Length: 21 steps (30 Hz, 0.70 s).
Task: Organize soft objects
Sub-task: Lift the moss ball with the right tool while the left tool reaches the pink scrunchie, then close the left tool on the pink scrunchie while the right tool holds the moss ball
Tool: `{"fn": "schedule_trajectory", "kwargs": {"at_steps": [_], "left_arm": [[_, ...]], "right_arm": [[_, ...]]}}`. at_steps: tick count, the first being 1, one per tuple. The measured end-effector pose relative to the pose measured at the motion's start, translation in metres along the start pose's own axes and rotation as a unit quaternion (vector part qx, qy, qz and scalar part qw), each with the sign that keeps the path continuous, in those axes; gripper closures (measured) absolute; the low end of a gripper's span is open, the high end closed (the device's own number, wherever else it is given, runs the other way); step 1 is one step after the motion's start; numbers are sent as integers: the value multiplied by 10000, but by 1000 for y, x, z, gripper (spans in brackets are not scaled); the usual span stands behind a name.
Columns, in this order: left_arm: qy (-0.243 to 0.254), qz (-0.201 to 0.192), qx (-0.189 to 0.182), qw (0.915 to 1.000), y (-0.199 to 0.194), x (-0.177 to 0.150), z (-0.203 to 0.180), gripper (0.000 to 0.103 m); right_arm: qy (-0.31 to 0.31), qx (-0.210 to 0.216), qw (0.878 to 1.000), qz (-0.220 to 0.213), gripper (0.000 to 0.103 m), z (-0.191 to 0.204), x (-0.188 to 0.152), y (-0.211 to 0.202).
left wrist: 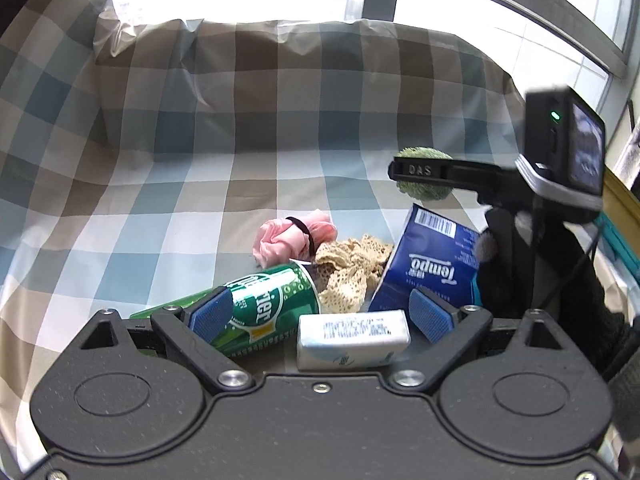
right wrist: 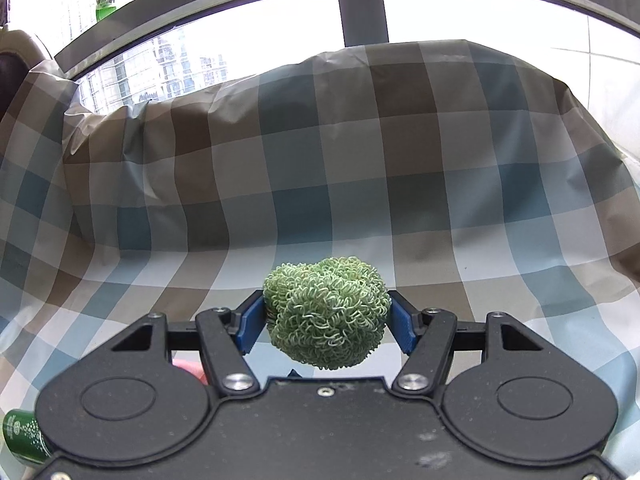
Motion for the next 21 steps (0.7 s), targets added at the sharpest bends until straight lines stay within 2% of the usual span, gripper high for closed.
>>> {"fn": "schedule_trajectory", "kwargs": {"at_steps": [6, 12, 21], "left_arm": [[-710, 348, 4, 9969, 38, 25, 18, 11], [-839, 636, 298, 9940, 71, 41, 29, 11], [-950, 1135, 374, 9883, 115, 46, 26, 11]], "right_arm": [[575, 170, 9982, -73, 40, -17, 3, -4], [650, 231, 9972, -278, 40, -18, 2, -9], [1054, 323, 9933, -352, 40, -31, 1, -12]]}}
Point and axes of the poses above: each gripper's, at about its wrist camera, not at the fingertips, and y roughly the way its jaws point, z to its left, x to its top, the point moved 8 cm from there along y, roughly the way its jaws point, and after that the axes turned 8 degrees about y, right-handed, at the moved point
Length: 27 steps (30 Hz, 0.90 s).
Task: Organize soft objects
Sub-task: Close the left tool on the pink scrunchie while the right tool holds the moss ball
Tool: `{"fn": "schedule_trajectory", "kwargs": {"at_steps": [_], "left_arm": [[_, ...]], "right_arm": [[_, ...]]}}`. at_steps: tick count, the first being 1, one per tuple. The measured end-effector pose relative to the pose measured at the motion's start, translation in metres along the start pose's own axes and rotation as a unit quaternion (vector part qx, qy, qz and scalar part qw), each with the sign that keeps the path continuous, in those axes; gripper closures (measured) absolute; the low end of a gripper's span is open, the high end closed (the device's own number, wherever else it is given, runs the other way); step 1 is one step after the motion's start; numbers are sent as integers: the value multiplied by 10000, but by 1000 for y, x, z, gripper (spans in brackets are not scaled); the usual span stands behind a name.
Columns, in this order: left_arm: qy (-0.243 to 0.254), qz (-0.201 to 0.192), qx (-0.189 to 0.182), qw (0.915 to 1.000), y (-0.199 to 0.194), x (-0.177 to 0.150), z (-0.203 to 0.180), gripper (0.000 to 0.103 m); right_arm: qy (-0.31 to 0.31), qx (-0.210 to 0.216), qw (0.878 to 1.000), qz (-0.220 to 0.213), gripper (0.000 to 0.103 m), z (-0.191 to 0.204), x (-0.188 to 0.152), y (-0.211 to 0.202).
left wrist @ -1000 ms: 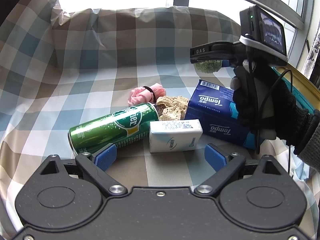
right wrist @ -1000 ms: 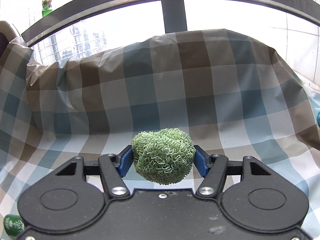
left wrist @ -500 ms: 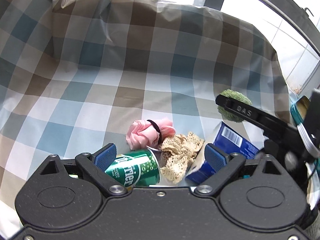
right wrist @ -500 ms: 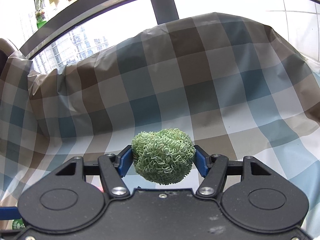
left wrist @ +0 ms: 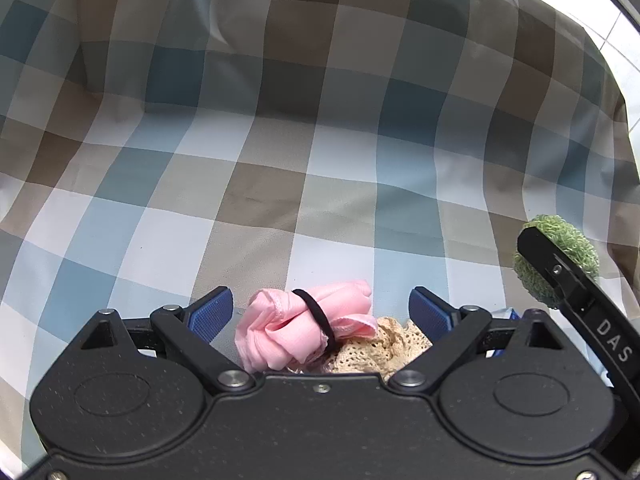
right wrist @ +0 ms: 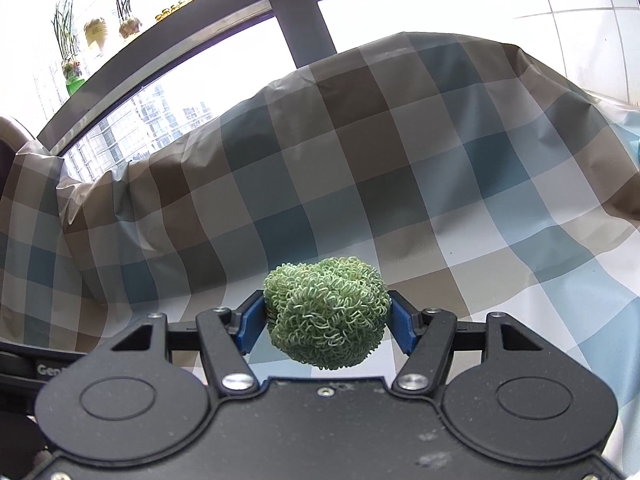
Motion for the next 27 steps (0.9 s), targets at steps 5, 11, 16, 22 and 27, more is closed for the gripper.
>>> {"fn": "schedule_trajectory", "kwargs": {"at_steps": [5, 11, 16, 22, 27], "left_arm": [[34, 198, 127, 9997, 15, 2, -2, 11], [-101, 445, 216, 9987, 29, 0, 5, 11], [-47, 609, 311, 9976, 39, -3, 8, 13], [151, 543, 440, 9974, 43, -1, 7, 38], [117, 444, 191, 9988, 38, 7, 3, 52]], "right_arm": [[111, 24, 9999, -25, 40, -3, 0, 0], [-13, 24, 10000, -84, 40, 0, -2, -2], [-24, 22, 10000, -83, 40, -1, -2, -3], [-130, -8, 9998, -127, 40, 1, -2, -4], [-61, 48, 9998, -170, 40, -1, 0, -7]]}}
Point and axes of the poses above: each gripper's, at about its wrist camera, not at the fingertips, and y roughly the way its jaws point, z to its left, x to its top, the point moved 8 cm from there along y, roughly the way its jaws point, and after that the axes turned 8 degrees about y, right-handed, at the moved point
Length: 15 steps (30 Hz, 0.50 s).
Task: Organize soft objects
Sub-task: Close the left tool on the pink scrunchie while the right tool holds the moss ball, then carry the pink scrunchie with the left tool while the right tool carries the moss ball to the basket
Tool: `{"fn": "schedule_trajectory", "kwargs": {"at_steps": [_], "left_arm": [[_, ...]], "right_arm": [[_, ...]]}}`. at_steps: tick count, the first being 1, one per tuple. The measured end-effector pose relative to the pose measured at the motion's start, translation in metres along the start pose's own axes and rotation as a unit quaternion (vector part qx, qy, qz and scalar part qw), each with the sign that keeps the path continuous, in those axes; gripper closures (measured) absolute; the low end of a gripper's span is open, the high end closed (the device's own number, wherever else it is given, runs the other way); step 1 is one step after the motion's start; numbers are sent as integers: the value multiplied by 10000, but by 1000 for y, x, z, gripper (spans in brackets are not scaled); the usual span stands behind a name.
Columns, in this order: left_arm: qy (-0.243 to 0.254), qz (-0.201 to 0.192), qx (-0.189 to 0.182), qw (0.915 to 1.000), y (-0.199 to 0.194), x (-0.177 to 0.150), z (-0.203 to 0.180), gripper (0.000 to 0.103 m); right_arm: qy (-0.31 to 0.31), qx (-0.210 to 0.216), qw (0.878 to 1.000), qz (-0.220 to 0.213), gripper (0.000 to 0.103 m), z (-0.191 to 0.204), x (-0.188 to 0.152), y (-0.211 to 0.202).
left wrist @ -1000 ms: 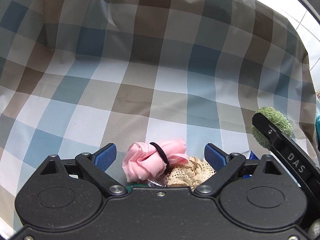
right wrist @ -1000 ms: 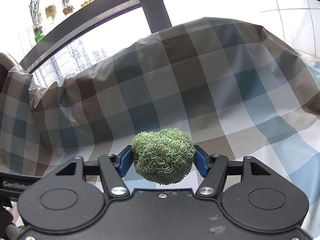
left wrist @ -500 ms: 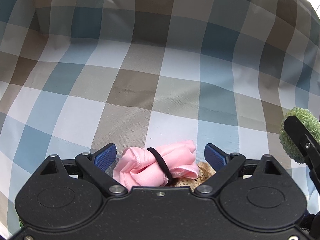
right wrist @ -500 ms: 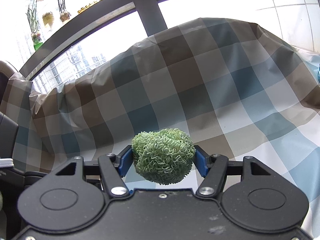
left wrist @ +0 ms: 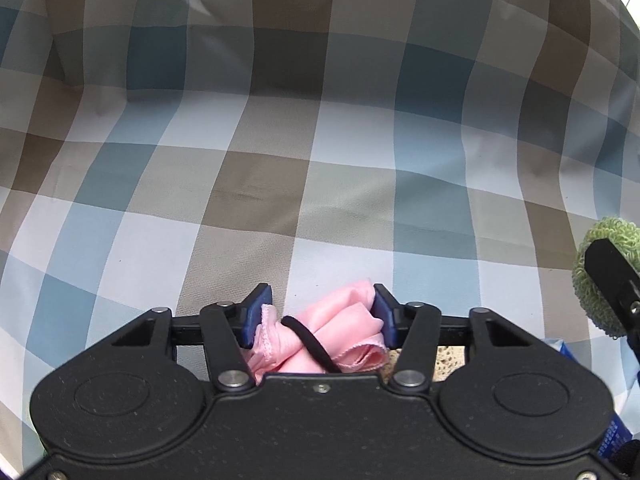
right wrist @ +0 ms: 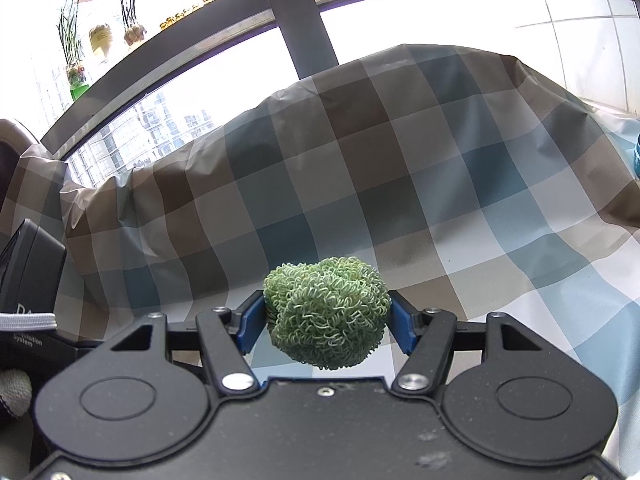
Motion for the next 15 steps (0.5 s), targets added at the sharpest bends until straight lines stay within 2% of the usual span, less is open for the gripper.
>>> {"fn": "schedule_trajectory", "kwargs": {"at_steps": [5, 9, 11, 15], "left_arm": [[254, -324, -63, 9991, -13, 8, -15, 54], [482, -568, -278, 9968, -29, 13, -38, 54], [651, -746, -351, 9945, -39, 17, -52, 54], [982, -1142, -585, 9869, -60, 24, -86, 53]], "right_arm": [[246, -53, 9997, 28, 40, -8, 7, -4], [336, -225, 9990, 201, 40, -20, 19, -13], [290, -273, 9989, 254, 40, -26, 23, -22], [87, -653, 9975, 264, 40, -47, 24, -45]]}}
Point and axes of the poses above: each gripper's, at about its wrist camera, not at the fingertips, and y roughly the way its jaws point, z to its left, x to its top, the point moved 8 cm from there along y, roughly the way its jaws point, and after that the axes turned 8 degrees about y, right-handed, at the moved point
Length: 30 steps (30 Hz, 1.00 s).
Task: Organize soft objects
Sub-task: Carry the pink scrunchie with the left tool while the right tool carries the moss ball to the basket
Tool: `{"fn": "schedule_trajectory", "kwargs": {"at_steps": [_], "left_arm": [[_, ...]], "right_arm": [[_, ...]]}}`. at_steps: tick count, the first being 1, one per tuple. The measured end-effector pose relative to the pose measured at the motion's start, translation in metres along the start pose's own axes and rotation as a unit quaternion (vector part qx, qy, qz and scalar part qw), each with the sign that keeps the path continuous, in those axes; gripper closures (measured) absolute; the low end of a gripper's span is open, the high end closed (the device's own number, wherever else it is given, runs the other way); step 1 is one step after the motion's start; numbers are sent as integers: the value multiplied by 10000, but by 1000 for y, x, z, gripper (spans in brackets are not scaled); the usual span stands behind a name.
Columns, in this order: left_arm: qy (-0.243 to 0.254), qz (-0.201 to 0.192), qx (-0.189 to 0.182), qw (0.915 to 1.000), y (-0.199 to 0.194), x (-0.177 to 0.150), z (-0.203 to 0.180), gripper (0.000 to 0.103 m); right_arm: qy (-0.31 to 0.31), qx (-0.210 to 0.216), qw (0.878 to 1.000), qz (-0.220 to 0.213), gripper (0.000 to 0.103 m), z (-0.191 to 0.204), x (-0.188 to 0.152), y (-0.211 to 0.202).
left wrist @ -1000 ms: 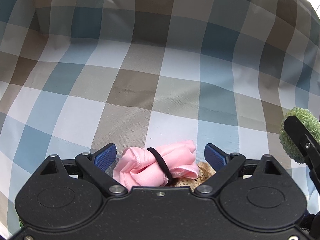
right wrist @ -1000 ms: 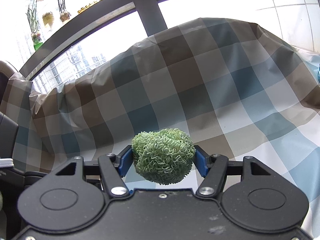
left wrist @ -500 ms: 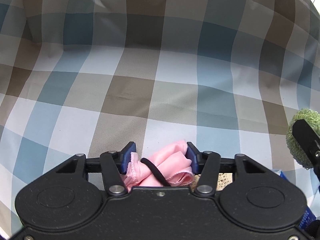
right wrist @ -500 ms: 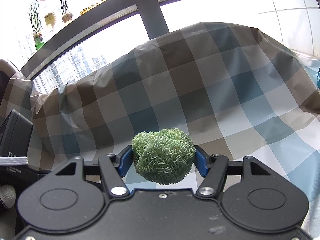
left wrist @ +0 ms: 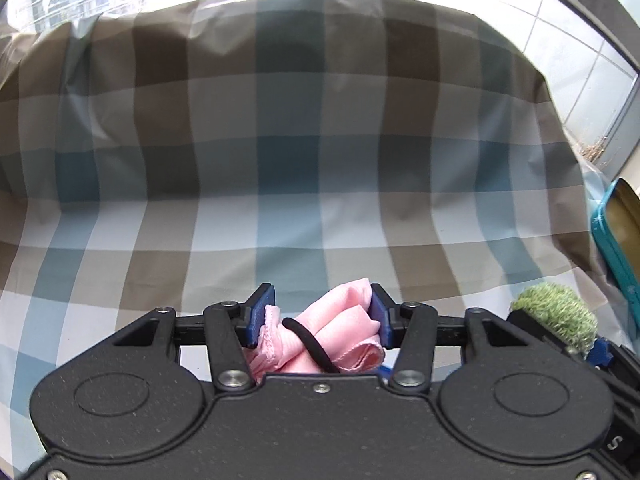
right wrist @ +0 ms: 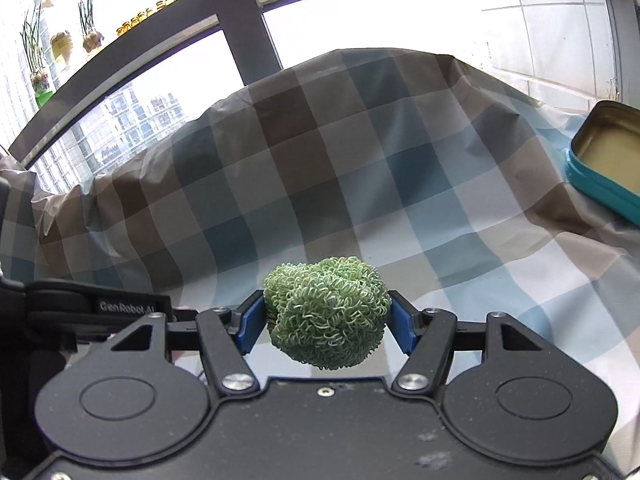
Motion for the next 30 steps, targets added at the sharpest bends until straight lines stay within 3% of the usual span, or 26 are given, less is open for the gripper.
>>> {"fn": "schedule_trajectory", "kwargs": {"at_steps": [7, 16, 23, 30], "left_arm": [[794, -415, -479, 9948, -20, 5, -76, 53], [1656, -279, -1279, 9775, -66, -52, -145, 53], [1759, -145, -1639, 9706, -126, -105, -147, 53], [1432, -204, -1426, 9792, -194, -149, -118, 53]], "right_arm": [[-287, -521, 9982, 0, 40, -38, -18, -37], [-524, -897, 9943, 233, 40, -75, -62, -94], [-279, -936, 9945, 380, 40, -90, -103, -150], [-246, -646, 9973, 232, 40, -72, -131, -214]]}}
Point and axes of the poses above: each gripper's, at about its wrist camera, not at the fingertips, and y roughly the way its jaws point, z to its left, x to its top, the point moved 8 cm from there along y, roughly the way its jaws point, and after that the axes turned 8 degrees about y, right-handed, at the moved point
